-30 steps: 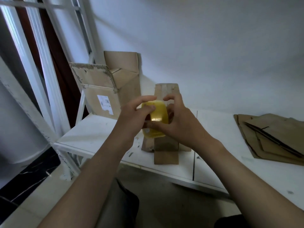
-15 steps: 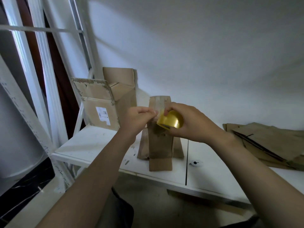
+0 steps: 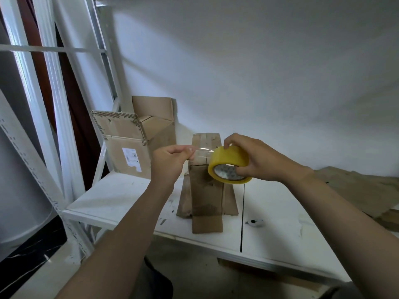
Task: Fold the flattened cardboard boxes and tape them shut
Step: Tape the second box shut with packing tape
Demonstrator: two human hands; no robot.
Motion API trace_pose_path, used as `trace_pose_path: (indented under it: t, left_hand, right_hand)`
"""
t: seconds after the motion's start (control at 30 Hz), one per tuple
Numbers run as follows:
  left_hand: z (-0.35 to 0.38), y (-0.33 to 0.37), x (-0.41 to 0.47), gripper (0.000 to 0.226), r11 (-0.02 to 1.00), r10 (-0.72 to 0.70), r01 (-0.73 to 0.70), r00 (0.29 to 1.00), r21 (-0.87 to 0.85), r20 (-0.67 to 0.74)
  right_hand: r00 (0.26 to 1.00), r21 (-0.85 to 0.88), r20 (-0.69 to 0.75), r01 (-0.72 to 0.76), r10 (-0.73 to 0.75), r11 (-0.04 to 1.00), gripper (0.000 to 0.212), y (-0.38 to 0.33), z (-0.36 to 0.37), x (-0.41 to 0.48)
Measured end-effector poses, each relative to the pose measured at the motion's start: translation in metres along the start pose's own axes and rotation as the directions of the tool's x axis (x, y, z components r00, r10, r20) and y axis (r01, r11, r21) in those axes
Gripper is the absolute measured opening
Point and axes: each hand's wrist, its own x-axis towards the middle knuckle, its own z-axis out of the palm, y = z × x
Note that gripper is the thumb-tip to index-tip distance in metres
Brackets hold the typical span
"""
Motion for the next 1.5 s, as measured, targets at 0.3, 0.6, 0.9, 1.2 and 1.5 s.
trace_pose_path:
  t: [0.3,0.6,0.9,1.2,1.5]
  left_hand:
    - [-0.01,-0.025,0.01,0.003,0.999,0.016,-0.013,0.993,0.033,-0.119]
    - [-0.011,-0.057,0.019,0.005,0.998,-0.062,0.06,0.987,-0.016,-0.149]
    - [-0.003,-0.074,0.033,0.003,0.998,-0.065,0.066,0.982,0.004,-0.176]
    - [0.005,-0.114,0.05,0.005,0.993,-0.107,0.114,0.976,0.025,-0.19]
    - [0.031,-0.143,0.062,0.011,0.945,0.126,-0.055,0.971,0.321,-0.205]
  right_hand:
    - [0.993,-0.128,0.09,-0.062,0.074,0.99,0.063,0.056,-0.005,-0.01]
    - [0.988,-0.113,-0.105,0.099,-0.11,0.989,0.05,0.089,0.024,-0.011]
    - [0.988,-0.125,-0.135,0.063,-0.08,0.99,0.052,0.104,0.042,0.003]
    - [0.99,-0.111,-0.125,0.044,-0.057,0.993,0.048,0.129,0.075,0.015]
    - [0.971,-0.048,-0.233,0.044,-0.054,0.998,0.051,0.139,0.105,0.018]
